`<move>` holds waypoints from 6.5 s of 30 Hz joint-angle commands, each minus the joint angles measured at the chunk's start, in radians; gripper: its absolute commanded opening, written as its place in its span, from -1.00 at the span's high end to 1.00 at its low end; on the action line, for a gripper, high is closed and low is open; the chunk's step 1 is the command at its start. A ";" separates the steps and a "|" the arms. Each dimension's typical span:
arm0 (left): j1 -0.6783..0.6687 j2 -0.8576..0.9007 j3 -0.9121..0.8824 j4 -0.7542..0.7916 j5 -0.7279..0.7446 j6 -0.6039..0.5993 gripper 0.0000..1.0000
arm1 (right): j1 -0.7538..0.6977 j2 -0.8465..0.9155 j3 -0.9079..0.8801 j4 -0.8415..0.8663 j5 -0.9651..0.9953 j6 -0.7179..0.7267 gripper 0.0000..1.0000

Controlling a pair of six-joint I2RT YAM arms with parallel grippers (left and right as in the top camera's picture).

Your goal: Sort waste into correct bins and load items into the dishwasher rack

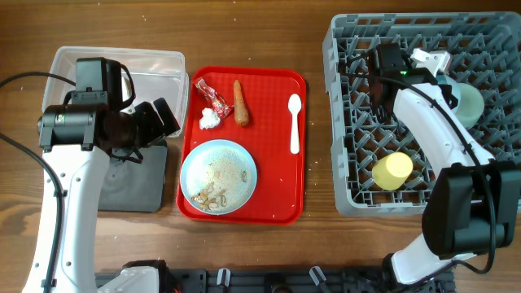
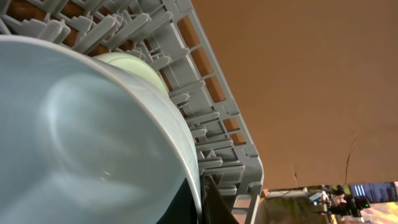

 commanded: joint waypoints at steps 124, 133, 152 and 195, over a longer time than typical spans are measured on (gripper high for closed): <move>0.003 -0.014 0.006 0.000 -0.009 -0.002 -1.00 | 0.383 -0.059 0.002 0.192 -1.161 0.043 0.10; 0.003 -0.014 0.006 0.001 -0.009 -0.002 -1.00 | 0.385 0.256 0.002 0.350 -1.093 0.032 0.11; 0.003 -0.014 0.006 0.001 -0.009 -0.002 -1.00 | 0.319 -0.233 0.012 0.226 -0.929 -0.043 0.92; 0.003 -0.014 0.006 0.000 -0.009 -0.002 -1.00 | 0.541 -0.414 0.005 0.232 -1.149 -0.109 -0.25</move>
